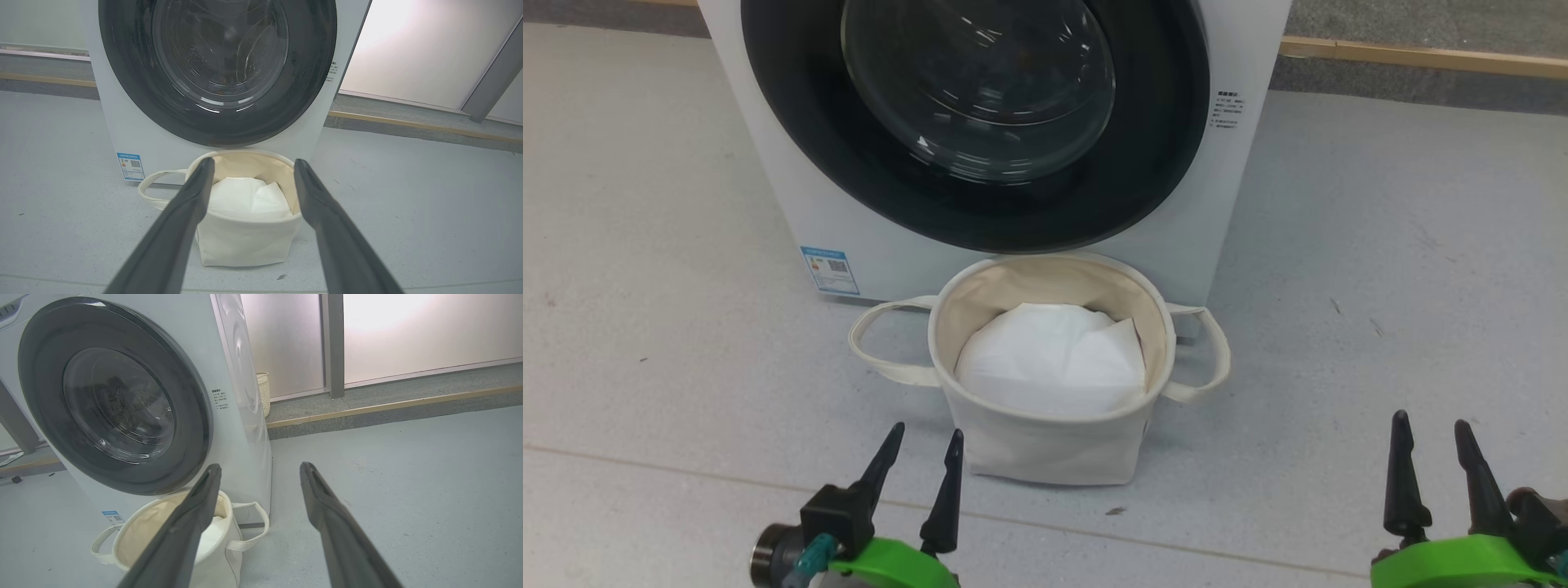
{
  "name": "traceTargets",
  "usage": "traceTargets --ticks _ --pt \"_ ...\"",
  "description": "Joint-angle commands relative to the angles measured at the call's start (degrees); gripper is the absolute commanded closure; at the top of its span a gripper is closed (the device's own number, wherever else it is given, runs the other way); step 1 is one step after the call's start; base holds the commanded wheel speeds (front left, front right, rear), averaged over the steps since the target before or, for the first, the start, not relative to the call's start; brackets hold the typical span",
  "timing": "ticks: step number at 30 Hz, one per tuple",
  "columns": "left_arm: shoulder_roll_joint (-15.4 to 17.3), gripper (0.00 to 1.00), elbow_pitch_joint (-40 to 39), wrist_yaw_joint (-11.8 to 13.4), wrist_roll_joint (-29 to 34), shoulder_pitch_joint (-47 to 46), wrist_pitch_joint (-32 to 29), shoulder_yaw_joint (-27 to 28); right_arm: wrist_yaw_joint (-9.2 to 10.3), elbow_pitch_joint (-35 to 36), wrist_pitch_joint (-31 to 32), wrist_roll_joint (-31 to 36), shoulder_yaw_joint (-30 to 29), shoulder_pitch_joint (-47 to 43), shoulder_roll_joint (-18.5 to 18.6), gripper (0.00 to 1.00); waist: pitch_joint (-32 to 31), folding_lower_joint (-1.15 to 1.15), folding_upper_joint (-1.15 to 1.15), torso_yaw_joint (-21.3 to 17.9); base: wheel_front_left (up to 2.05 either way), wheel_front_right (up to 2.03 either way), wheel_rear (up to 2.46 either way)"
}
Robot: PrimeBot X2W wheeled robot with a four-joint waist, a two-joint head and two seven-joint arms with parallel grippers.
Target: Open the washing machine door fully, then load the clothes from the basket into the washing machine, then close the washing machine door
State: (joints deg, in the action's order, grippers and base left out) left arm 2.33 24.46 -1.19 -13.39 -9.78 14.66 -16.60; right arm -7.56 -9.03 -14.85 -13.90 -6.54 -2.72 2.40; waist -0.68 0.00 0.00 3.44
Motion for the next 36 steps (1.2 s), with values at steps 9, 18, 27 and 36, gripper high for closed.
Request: traceTargets --ticks 9,18,27,36 --pt "0.5 0.0 -1.4 -0.1 -0.3 -1.7 0.3 1.8 0.08 1.4 -0.2 -0.6 1.3 1.4 0.5 0.0 -0.3 0.0 0.0 0.5 0.0 0.0 0.0" --pt "-0.1 1.0 2.2 -0.4 -0.9 0.7 -0.1 0.0 0.0 -2.8 0.1 -1.1 0.4 -0.2 -0.1 1.0 -0.3 0.0 0.0 0.8 0.0 0.0 0.0" --pt "-0.1 1.0 3.2 -0.8 -5.9 2.5 -1.4 1.4 0.0 -5.0 1.6 -6.0 0.3 -0.1 -0.1 1.0 -0.4 0.11 0.0 0.5 0.0 0.0 0.0" --pt "0.0 1.0 2.3 -1.2 -10.9 2.5 -2.8 2.9 0.01 -5.0 2.9 -11.0 0.4 0.6 -0.1 1.0 -0.2 0.0 0.0 0.2 0.0 0.0 0.0"
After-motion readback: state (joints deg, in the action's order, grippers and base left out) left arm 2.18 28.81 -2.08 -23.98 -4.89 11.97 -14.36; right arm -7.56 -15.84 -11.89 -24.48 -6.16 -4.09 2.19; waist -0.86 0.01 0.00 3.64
